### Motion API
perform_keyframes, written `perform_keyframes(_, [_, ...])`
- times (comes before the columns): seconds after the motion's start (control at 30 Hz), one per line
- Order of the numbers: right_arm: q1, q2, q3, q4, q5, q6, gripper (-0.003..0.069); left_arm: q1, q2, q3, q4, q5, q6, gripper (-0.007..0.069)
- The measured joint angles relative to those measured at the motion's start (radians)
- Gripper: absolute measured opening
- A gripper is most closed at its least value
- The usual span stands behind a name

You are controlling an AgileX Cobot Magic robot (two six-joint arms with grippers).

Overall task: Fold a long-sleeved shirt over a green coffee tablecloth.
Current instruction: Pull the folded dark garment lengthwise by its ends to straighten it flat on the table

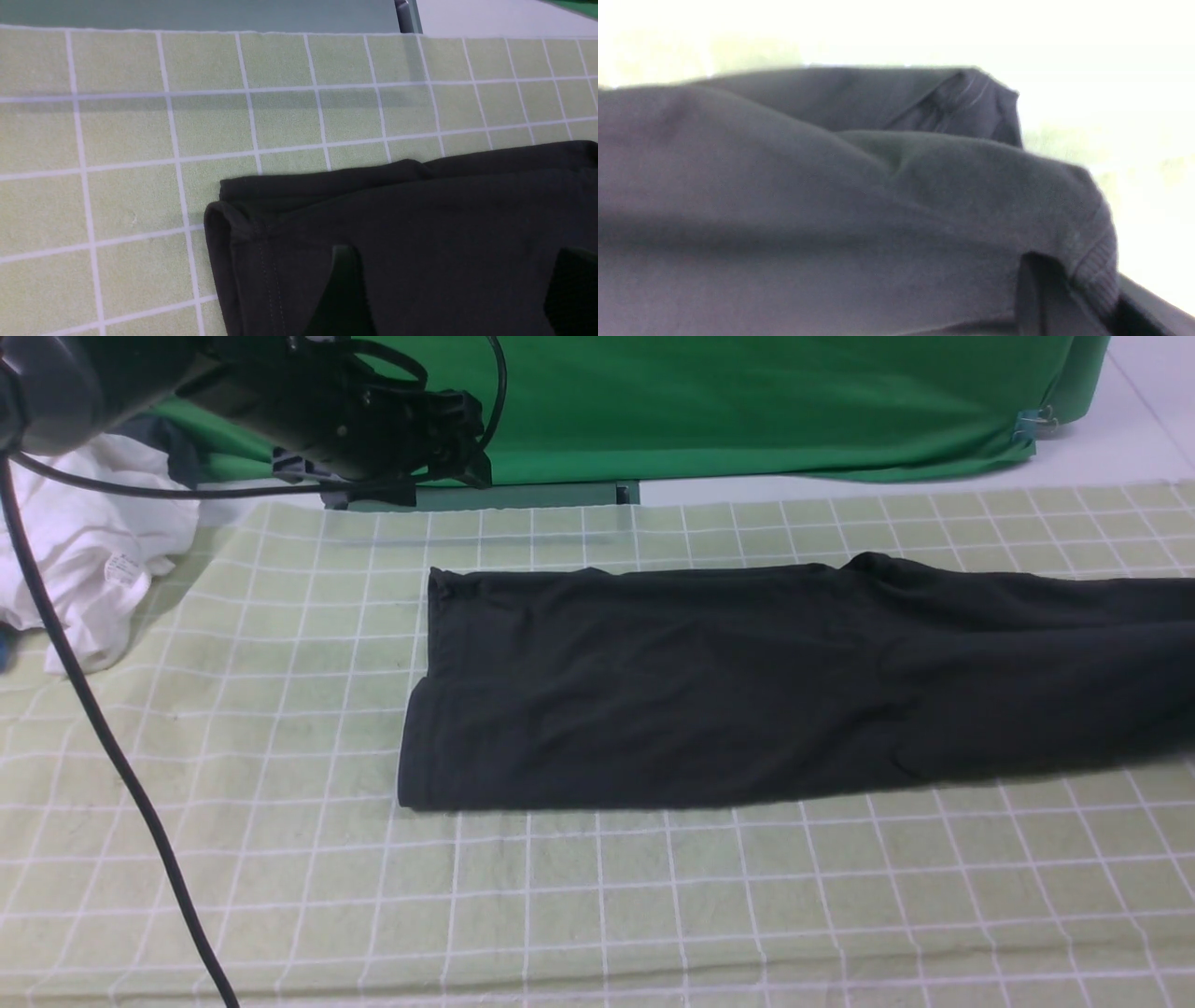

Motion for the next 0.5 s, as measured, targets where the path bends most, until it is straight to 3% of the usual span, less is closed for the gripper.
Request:
perform_keyframes(0.17, [0.000, 0.033, 0.000, -0.013, -0.023, -0.003, 0.0133, 0.000, 0.000, 0.000, 0.000, 0.000, 0.001, 0.0540])
perform_keyframes(0.23, [0.000, 0.056, 0.000, -0.033, -0.014, 0.022, 0.0242, 0.000, 0.000, 0.000, 0.000, 0.000, -0.002, 0.0540])
perform_keyframes(0.33, [-0.001, 0.067, 0.000, -0.042, 0.035, 0.066, 0.0347, 0.000, 0.000, 0.000, 0.000, 0.000, -0.031, 0.0540])
perform_keyframes(0.5, [-0.015, 0.071, 0.000, -0.047, 0.079, 0.108, 0.0458, 0.000, 0.000, 0.000, 0.000, 0.000, -0.048, 0.0540])
